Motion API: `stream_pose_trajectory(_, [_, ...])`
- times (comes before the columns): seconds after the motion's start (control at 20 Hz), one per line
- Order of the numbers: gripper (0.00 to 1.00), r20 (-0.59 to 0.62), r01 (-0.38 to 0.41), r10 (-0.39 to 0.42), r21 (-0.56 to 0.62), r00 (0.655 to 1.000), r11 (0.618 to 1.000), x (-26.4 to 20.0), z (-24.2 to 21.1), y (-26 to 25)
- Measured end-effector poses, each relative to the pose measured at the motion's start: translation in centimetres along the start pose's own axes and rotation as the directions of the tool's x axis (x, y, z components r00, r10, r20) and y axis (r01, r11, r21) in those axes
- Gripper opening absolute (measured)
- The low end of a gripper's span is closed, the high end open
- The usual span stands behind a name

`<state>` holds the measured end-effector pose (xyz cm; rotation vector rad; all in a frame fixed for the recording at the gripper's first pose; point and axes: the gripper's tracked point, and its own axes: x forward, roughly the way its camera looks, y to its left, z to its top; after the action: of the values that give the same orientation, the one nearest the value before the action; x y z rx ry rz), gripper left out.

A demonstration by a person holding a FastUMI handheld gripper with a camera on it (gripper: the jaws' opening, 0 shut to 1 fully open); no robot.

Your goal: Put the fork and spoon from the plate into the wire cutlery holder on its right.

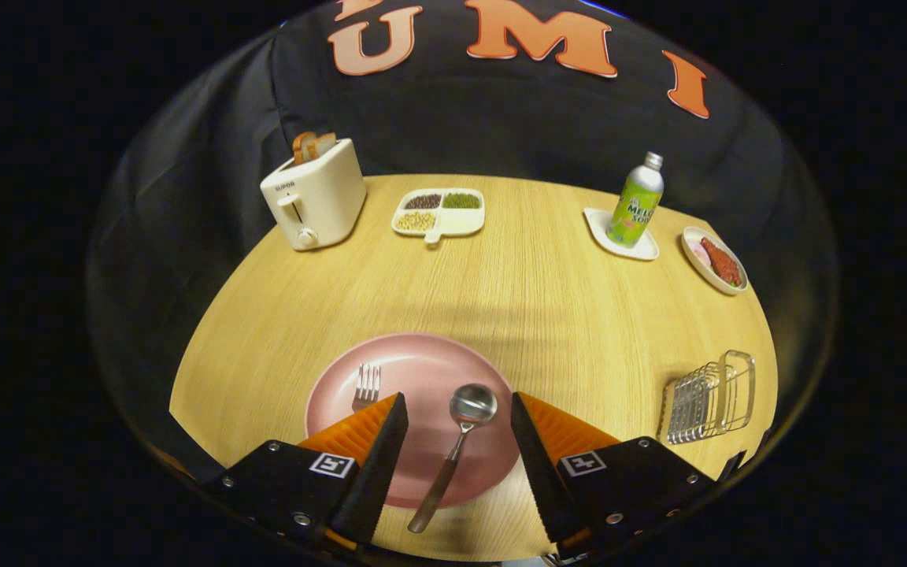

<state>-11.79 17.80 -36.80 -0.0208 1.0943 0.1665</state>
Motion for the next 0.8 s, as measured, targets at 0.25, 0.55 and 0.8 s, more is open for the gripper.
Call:
stream_pose_trajectory(0.25, [0.68, -0.122, -0.015, 0.012, -0.027, 0.992, 1.000, 1.8, -3.2, 1.2])
stream_pose_trajectory(0.55, [0.51, -0.226, -0.005, -0.003, -0.035, 0.974, 0.999, 2.1, -6.4, 1.3])
stream_pose_trajectory(0.8, [0.33, -0.289, -0.003, -0.003, -0.022, 0.957, 1.000, 2.4, -8.2, 1.0])
